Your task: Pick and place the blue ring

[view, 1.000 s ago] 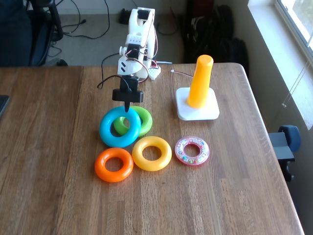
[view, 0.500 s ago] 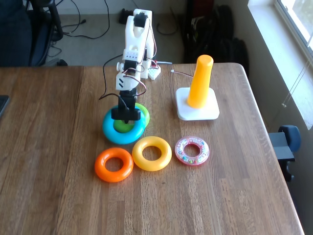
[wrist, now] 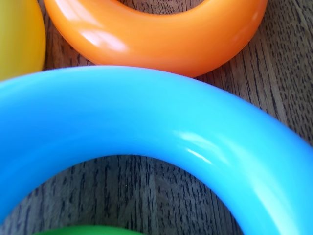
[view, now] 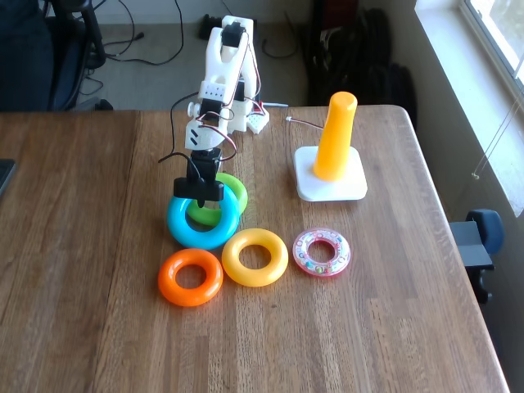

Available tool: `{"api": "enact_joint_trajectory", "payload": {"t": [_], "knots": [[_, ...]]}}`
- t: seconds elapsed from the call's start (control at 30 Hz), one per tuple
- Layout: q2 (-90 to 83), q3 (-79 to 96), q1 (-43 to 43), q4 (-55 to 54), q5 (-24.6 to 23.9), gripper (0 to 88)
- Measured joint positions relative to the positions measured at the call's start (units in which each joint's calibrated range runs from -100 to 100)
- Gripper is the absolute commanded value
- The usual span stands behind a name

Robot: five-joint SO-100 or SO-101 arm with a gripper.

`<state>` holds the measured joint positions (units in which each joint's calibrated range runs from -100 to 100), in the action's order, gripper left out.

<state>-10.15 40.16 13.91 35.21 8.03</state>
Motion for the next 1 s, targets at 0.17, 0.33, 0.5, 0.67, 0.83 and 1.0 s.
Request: {"api": "enact_joint_trajectory", "payload": {"t": [0.17,0.33,0.5,0.67,0.83,1.0], "knots": [[-3.4,0.0,0.3,0.1,0.2,2.0],[-14.1,0.0,0.9,0.1,0.0,2.0],[-26.2,0.0,0.6,0.1,-1.7,2.0],[-37.8,0.0,0.8,4.0,-3.9,2.0],[-46.7,0.0,-1.5,13.7,-5.6,2.0],[-51.9,-4.4,-8.6,22.9,-6.1,2.0]]}}
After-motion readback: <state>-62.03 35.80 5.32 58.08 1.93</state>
